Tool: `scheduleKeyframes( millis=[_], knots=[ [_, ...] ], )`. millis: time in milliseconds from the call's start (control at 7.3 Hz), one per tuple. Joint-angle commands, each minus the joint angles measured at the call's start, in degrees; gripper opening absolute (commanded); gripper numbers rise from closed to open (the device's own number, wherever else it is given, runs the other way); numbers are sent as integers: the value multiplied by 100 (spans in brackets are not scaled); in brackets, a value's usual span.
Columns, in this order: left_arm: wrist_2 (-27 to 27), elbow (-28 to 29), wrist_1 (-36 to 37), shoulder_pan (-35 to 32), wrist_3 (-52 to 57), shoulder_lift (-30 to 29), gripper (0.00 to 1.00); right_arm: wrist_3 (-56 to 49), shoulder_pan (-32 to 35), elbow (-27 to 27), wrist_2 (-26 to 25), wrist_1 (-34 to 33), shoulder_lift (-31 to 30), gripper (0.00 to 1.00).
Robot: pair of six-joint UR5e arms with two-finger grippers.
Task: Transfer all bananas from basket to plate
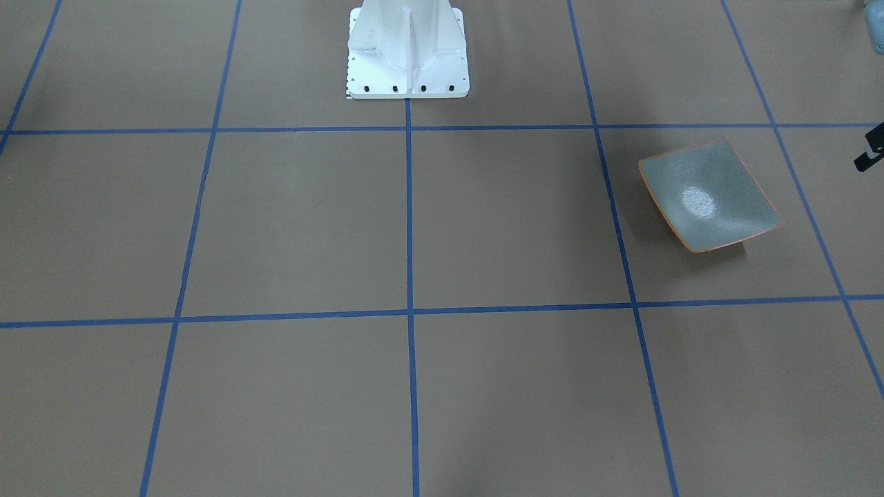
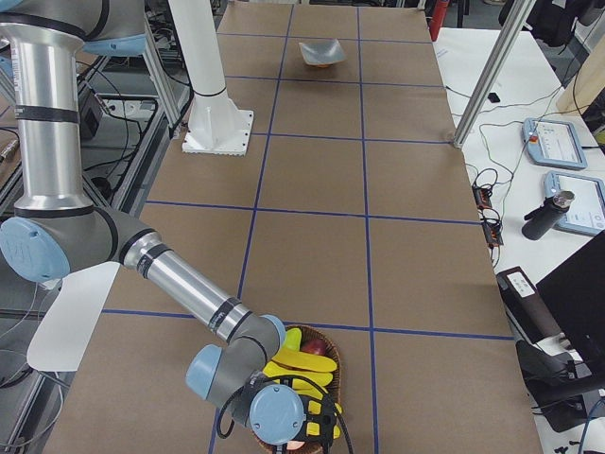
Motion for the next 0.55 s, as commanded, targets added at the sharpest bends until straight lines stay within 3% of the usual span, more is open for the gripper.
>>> scheduleKeyframes(
  millis=[0,274,411],
  knots=[
    [0,-12,-6,0,-22,-2,100,83,-8,-198,1,32,23,91],
    [0,-12,-6,9,-22,-2,100,83,-9,-217,-8,24,58,83],
    [0,6,-15,9,-13,-2,100,83,-9,-217,-8,24,93,64]
  ],
)
